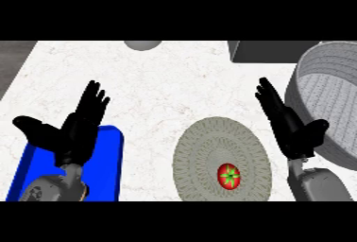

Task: Pick the tomato from the placemat and place it in the basket

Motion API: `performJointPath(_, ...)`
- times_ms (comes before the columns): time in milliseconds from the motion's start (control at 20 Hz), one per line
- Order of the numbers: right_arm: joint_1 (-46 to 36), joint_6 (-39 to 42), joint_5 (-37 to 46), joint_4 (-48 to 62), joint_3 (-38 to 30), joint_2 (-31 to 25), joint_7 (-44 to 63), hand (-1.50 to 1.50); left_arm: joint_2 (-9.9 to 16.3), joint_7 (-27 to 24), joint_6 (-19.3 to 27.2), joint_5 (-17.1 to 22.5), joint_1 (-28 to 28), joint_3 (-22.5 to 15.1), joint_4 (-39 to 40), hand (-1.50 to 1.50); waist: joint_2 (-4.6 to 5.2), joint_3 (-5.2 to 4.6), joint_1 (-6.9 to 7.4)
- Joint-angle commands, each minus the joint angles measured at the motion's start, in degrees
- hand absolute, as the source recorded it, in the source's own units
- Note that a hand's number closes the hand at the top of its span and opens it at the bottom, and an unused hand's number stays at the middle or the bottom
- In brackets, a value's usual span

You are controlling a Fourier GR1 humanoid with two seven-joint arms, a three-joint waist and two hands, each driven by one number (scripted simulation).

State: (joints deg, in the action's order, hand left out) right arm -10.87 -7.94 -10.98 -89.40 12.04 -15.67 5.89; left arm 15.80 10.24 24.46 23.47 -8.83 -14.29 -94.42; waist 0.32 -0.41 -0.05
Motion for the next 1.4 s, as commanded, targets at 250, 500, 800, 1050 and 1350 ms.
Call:
performJointPath(250,-7.2,8.2,-7.6,-4.3,1.2,7.3,-9.5,1.50,6.8,2.3,-6.3,-3.8,11.6,-3.6,14.1,0.00,0.31,0.50,1.13)
performJointPath(500,-2.0,2.7,14.0,-3.7,24.3,13.4,-13.8,-1.50,9.8,1.4,-11.1,-2.3,15.2,-3.0,14.5,0.00,-0.51,0.32,1.06)
performJointPath(800,-5.5,-9.2,33.1,-5.6,27.4,10.4,4.7,-1.50,10.0,1.2,-10.8,-2.5,16.7,-2.1,13.9,0.00,-1.14,0.13,-0.20)
performJointPath(1050,-11.4,-2.3,44.7,-11.6,24.1,-1.8,19.5,-1.50,10.6,1.6,-10.8,-2.3,16.6,-1.1,14.5,0.00,-1.76,-0.10,-2.42)
performJointPath(1350,-18.3,18.7,40.5,-25.5,19.3,-12.7,35.0,-1.50,9.7,1.3,-9.9,-2.9,18.9,-1.9,12.2,0.00,-1.54,0.11,-1.86)
